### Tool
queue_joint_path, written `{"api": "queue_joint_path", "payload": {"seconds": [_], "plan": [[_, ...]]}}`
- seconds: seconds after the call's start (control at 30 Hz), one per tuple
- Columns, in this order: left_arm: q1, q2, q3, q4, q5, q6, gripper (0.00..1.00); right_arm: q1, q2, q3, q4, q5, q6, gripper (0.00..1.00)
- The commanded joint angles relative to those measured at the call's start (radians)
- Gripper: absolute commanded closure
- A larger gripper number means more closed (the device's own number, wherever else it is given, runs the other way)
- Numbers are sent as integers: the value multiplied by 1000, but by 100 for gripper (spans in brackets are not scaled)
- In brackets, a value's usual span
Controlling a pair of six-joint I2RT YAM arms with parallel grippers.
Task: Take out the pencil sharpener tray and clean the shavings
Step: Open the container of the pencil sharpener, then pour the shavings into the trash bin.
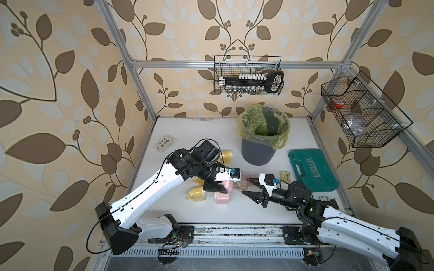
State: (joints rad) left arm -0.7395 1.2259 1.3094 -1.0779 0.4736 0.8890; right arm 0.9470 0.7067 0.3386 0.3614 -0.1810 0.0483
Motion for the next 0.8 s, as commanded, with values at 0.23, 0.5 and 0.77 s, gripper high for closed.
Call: {"api": "queue_joint_path", "payload": {"seconds": [0.23,0.5,0.77], "plan": [[38,-48,-23,36,55,9,100,-2,-34,137,-135,184,-35,100],[61,-50,-54,1,32,42,100,-79,51,360,-218,328,-28,100],[62,-14,-43,-73,-11,80,100,-487,250,684,-394,216,391,100]]}}
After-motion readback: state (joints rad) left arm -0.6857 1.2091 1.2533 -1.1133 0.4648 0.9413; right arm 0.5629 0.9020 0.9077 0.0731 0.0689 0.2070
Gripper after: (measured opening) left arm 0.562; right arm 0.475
